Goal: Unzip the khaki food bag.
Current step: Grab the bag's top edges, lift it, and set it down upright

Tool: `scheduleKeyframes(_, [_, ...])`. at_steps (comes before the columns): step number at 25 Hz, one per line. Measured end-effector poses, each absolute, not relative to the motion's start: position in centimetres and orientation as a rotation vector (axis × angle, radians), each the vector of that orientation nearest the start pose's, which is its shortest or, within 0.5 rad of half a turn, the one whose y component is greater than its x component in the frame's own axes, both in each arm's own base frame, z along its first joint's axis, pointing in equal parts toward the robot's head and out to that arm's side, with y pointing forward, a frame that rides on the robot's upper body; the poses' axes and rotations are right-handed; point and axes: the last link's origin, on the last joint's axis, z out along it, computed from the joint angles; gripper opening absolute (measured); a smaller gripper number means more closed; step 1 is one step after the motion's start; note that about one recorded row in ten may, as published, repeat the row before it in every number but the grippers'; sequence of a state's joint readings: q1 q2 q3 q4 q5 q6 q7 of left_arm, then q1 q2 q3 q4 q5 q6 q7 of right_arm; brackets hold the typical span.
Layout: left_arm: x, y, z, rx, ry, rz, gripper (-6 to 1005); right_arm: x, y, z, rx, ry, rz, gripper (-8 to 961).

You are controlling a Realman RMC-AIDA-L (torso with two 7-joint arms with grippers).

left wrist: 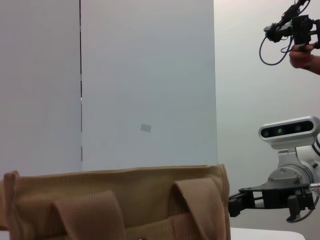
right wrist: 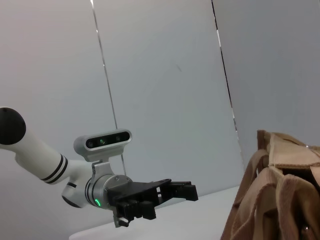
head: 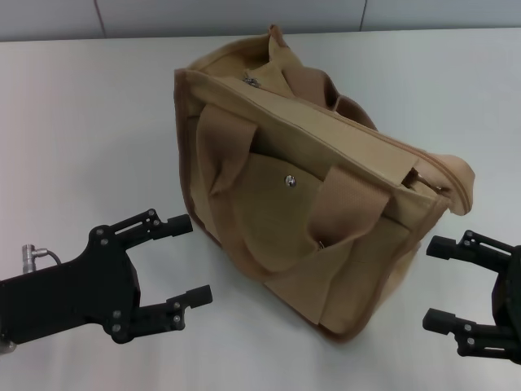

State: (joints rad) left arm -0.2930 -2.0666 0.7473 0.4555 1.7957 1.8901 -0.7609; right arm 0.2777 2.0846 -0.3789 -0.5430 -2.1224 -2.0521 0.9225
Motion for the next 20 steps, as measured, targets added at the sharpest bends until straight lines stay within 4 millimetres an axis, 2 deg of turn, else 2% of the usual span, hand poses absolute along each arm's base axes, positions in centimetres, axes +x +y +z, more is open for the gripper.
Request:
scheduleKeyframes(11, [-28.9, 22.6, -0.5, -2.598, -0.117, -1.113, 799, 30.5, 19.8, 1.4, -2.667, 0.382, 1.137, 841])
scheduleKeyframes(16, [-30.6, 24.4, 0.5, -2.332, -0.212, -1.036, 799, 30.6, 20.0, 1.2, -2.663, 0.392, 1.126, 841])
scheduleKeyframes(20, [-31.6, 26.4, 0.2, -2.266, -0.288, -0.923, 800, 30.7, 20.0, 1.1, -2.662, 0.394, 1.120, 841])
